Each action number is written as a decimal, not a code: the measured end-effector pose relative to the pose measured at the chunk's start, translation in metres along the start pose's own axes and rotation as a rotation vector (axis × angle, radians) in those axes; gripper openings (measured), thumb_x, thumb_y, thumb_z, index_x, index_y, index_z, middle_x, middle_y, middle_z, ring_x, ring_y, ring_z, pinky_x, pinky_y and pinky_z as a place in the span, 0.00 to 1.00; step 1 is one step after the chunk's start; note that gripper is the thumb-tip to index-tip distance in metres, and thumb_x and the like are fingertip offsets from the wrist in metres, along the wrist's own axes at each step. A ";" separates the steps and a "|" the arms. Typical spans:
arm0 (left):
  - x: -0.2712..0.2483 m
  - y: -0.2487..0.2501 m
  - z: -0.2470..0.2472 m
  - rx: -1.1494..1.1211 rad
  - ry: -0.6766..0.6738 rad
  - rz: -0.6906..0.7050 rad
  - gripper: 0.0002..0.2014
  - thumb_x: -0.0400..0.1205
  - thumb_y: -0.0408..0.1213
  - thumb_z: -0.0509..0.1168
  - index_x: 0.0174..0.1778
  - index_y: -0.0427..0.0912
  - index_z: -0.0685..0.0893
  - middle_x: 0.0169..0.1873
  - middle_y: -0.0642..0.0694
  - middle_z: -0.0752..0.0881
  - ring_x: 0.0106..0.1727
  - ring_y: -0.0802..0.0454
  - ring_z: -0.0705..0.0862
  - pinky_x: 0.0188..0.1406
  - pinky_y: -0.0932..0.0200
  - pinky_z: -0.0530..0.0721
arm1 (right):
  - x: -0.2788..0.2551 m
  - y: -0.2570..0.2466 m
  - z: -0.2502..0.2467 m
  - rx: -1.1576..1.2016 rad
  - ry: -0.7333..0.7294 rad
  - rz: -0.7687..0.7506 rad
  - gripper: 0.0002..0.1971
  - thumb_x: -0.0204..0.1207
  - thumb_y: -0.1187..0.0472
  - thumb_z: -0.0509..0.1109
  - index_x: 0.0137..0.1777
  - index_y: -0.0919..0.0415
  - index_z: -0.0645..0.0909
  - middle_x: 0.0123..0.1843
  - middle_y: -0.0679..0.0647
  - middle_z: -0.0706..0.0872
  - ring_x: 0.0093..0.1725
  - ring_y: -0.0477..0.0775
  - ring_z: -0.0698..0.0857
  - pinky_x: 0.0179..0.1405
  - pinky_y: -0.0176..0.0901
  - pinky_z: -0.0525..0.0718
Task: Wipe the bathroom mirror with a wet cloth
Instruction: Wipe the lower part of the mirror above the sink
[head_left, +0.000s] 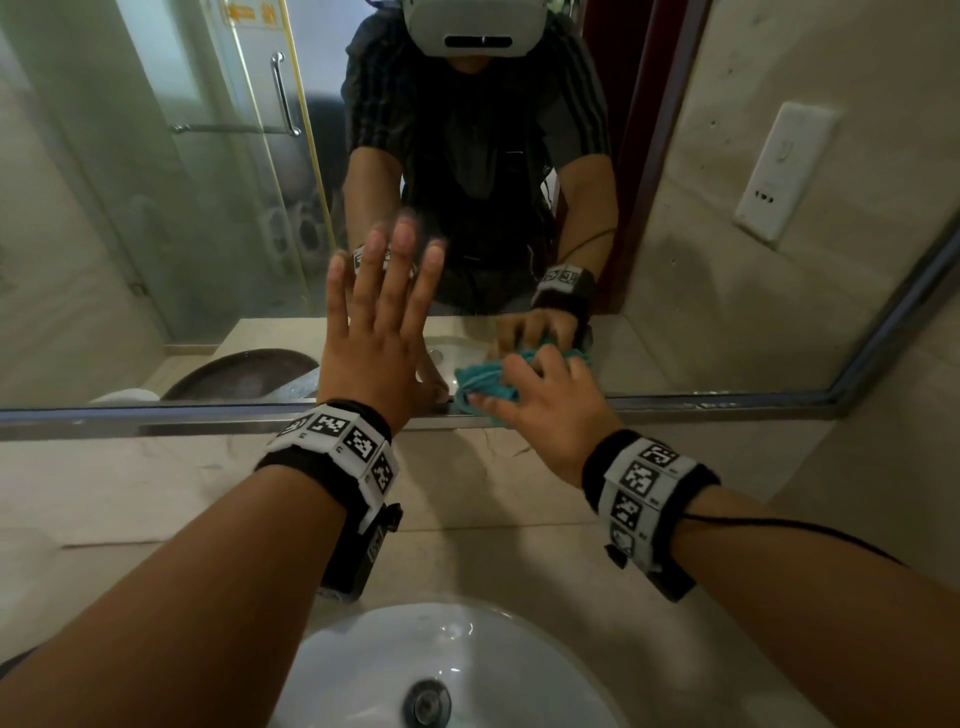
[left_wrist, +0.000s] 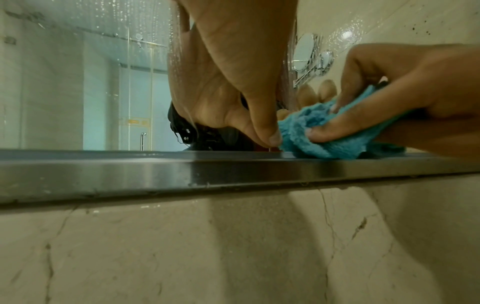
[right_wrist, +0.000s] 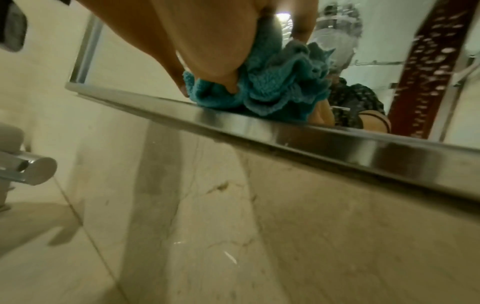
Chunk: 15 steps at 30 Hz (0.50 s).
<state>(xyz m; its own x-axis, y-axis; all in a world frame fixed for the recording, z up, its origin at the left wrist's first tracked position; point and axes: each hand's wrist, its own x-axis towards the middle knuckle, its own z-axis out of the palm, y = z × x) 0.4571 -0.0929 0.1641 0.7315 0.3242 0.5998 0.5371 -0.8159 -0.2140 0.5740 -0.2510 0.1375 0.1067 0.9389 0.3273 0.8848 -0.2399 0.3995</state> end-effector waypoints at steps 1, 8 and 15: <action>0.000 0.001 -0.001 0.000 -0.003 -0.005 0.71 0.59 0.71 0.71 0.77 0.45 0.24 0.76 0.44 0.21 0.75 0.44 0.20 0.77 0.41 0.30 | -0.003 0.005 0.002 -0.008 0.076 0.014 0.32 0.60 0.58 0.79 0.68 0.45 0.79 0.62 0.58 0.66 0.52 0.64 0.67 0.46 0.61 0.80; 0.000 0.002 -0.001 0.041 -0.020 -0.028 0.74 0.55 0.69 0.75 0.79 0.45 0.27 0.79 0.41 0.33 0.79 0.42 0.26 0.76 0.43 0.26 | 0.021 0.056 -0.040 0.136 0.615 0.308 0.25 0.68 0.68 0.69 0.64 0.48 0.79 0.53 0.63 0.81 0.51 0.69 0.78 0.44 0.63 0.82; 0.000 0.003 -0.003 0.028 -0.028 -0.024 0.73 0.57 0.70 0.73 0.78 0.44 0.26 0.78 0.41 0.27 0.75 0.44 0.20 0.76 0.42 0.28 | -0.005 0.028 0.016 0.091 0.401 0.042 0.18 0.71 0.58 0.70 0.62 0.48 0.82 0.55 0.62 0.80 0.49 0.67 0.80 0.45 0.64 0.83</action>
<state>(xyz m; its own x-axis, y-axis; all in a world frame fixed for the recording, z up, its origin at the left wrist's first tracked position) 0.4573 -0.0968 0.1661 0.7292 0.3572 0.5837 0.5662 -0.7940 -0.2214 0.6056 -0.2586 0.1340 -0.0257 0.7540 0.6564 0.9220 -0.2358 0.3070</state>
